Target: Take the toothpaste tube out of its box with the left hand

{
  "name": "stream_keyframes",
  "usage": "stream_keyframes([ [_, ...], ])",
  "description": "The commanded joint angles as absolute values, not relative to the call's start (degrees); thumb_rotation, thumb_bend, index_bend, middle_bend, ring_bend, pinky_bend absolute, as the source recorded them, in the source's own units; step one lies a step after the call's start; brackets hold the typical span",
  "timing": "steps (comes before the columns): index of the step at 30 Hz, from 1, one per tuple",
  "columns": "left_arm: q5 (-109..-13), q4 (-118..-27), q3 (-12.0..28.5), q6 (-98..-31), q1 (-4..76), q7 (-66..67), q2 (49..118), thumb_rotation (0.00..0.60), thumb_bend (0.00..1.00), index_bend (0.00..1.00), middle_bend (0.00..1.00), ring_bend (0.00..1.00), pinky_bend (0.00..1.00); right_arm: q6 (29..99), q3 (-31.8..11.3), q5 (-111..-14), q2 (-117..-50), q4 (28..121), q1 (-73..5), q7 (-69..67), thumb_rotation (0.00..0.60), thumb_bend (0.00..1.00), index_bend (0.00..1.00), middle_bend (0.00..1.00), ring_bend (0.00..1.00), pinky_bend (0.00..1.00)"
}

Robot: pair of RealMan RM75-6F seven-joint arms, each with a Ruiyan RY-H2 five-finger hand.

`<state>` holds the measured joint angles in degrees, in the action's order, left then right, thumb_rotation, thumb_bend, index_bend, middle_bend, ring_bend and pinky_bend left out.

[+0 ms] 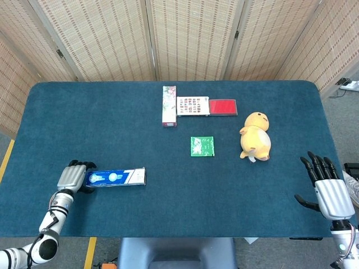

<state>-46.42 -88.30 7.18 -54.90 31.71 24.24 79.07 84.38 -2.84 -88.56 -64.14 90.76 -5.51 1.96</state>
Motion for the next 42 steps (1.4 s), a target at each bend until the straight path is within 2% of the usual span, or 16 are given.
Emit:
stream_keyframes([
  [1,-45.85,-87.49,6.99,-54.44,32.17,24.21,79.41,0.600,0.20,0.34,0.35,0.26,0.13,84.47,-2.84,-88.59,-64.13,90.77,-5.48,1.85,0.600,0.20,0.00,0.00,0.00,0.00],
  [7,-46.92,-86.91,6.55,-55.11,32.34,23.88,79.79,0.600,0.21,0.37,0.39,0.27,0.13,84.86,-2.90,-88.62,-64.17,90.74,-5.35,1.68,0.600,0.20,0.00,0.00,0.00,0.00],
  [13,-48.88,-86.98,6.29,-56.27,32.60,23.99,80.29,0.600,0.21,0.45,0.48,0.31,0.13,84.79,-2.86,-88.70,-64.32,90.71,-5.42,2.00,0.600,0.20,0.00,0.00,0.00,0.00],
  [19,-48.98,-86.78,6.22,-56.35,32.88,24.12,80.47,0.600,0.21,0.51,0.53,0.33,0.13,85.56,-2.95,-88.83,-64.19,90.71,-5.13,1.44,0.600,0.20,0.00,0.00,0.00,0.00],
  [28,-52.38,-88.75,5.83,-57.89,33.44,25.31,79.00,0.600,0.21,0.51,0.54,0.34,0.13,85.62,-2.98,-88.87,-64.29,90.64,-5.14,1.47,0.600,0.20,0.00,0.00,0.00,0.00],
  [42,-53.80,-101.63,6.67,-65.88,38.54,44.84,74.05,0.600,0.21,0.52,0.54,0.34,0.14,86.54,-2.61,-90.06,-64.50,90.57,-4.86,1.50,0.600,0.20,0.00,0.00,0.00,0.00],
])
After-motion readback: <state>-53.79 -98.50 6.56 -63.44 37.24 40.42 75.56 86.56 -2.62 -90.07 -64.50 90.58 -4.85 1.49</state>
